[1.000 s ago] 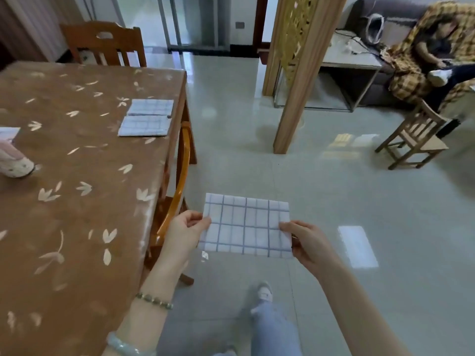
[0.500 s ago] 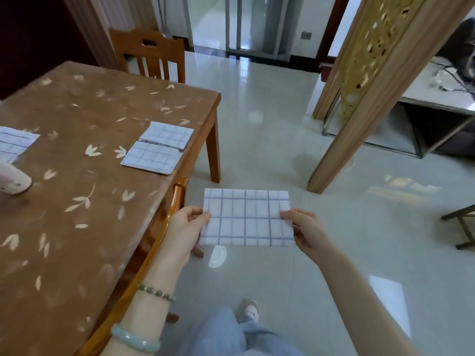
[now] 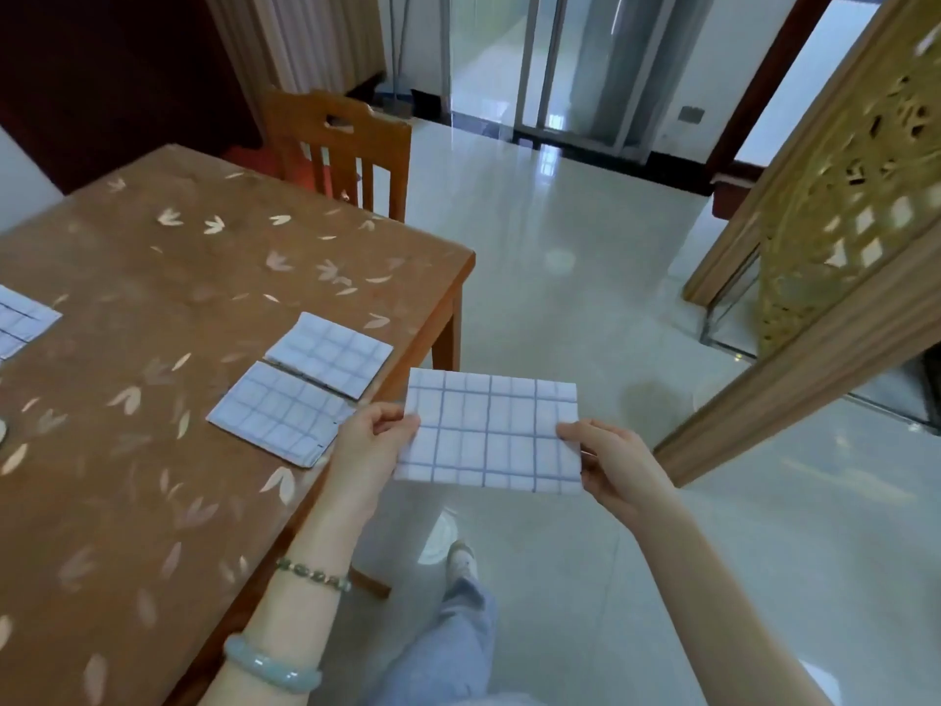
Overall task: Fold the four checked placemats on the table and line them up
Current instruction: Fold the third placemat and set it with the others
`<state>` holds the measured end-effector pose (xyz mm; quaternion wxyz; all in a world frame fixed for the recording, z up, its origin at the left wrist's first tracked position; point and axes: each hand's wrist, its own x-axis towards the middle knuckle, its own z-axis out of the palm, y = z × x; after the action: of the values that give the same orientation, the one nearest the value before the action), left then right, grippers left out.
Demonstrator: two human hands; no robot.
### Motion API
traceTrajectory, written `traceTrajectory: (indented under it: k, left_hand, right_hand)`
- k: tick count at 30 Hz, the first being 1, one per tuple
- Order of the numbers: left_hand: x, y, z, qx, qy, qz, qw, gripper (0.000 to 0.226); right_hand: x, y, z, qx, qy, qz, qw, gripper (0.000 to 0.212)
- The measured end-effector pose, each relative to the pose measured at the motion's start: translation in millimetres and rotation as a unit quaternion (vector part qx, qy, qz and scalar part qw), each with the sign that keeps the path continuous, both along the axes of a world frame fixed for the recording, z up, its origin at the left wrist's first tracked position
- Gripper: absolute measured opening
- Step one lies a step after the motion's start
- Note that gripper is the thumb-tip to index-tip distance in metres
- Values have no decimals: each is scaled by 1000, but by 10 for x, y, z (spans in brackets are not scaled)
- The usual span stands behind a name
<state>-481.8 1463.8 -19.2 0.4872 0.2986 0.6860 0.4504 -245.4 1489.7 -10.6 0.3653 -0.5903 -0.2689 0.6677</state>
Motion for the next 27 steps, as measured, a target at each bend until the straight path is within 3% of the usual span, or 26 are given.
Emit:
traceTrajectory:
  k: [3,17,23,27]
  left_hand:
    - [-80,532,56,6,17,28,999,13]
    - [-610,2224,-40,-28,16,155,987,8]
    - [-655,2833,-307,-57,0,275,960,16]
    - [-506,3168,-387,-81,-22,378,922,18]
  right_hand:
    - [-115,644,-31,-10,-5,28,1000,7]
    - [-806,3071,-106,-25,-4,195,981,8]
    - [-1157,4208,-321,-29,-15,308,951,2]
    - [-1433,4923,-384,-12,-56,410,910,6]
